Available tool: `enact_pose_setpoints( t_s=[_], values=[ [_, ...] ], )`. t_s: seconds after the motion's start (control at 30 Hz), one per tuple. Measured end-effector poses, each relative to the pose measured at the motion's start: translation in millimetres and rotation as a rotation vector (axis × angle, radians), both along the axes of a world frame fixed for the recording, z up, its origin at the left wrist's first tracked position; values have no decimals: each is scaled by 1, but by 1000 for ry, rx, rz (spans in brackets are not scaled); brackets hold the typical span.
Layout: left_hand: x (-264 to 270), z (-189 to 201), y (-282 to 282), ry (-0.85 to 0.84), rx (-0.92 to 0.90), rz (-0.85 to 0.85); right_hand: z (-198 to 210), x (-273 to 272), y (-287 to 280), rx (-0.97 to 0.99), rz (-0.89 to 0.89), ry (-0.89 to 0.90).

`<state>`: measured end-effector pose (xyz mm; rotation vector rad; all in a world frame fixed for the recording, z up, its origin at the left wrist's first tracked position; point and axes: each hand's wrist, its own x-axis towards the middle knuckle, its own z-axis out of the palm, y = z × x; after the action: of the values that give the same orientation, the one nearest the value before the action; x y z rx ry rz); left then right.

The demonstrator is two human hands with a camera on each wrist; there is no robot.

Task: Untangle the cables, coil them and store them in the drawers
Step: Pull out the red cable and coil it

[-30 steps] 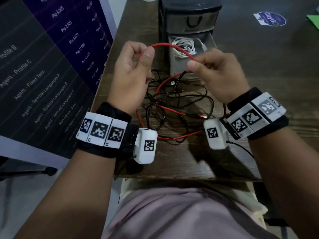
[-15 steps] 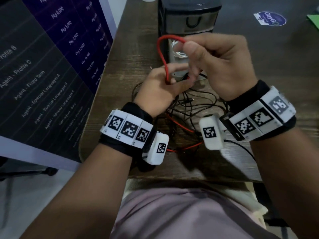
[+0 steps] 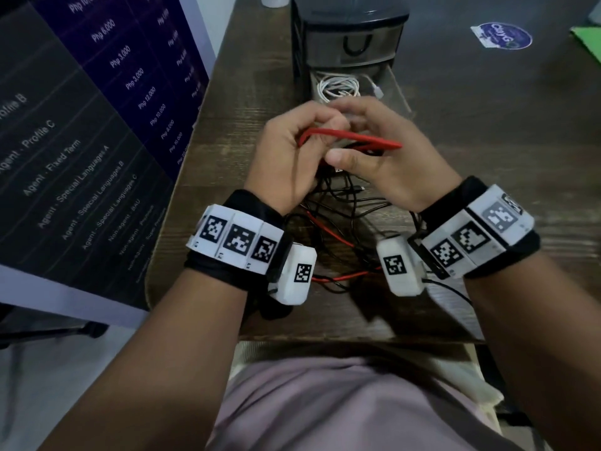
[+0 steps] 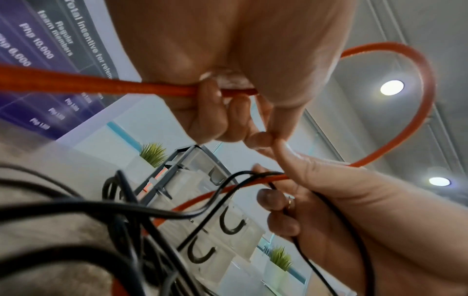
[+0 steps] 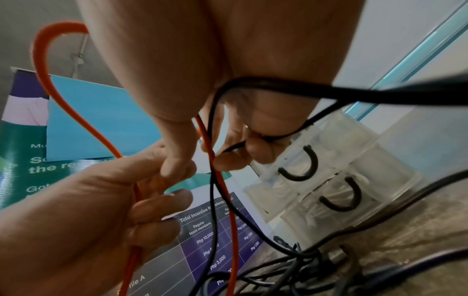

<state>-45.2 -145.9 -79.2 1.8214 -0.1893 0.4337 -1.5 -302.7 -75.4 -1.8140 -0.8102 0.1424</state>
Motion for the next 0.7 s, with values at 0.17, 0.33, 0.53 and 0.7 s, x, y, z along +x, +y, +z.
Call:
enact_pose_setpoints(
  t_s=[0.17, 0.33, 0.53, 0.7],
  values=[
    [-6, 12, 4, 22, 169, -105, -5, 3, 0, 56, -45, -17],
    [-17, 25, -12, -26, 359, -173, -5, 9, -1, -57, -212, -111],
    [-23, 43, -14, 5, 372, -44, -1, 18, 0, -338, -391, -167],
    [-12, 59, -23, 181, 611, 14, -7, 24, 9, -483, -572, -197]
  ],
)
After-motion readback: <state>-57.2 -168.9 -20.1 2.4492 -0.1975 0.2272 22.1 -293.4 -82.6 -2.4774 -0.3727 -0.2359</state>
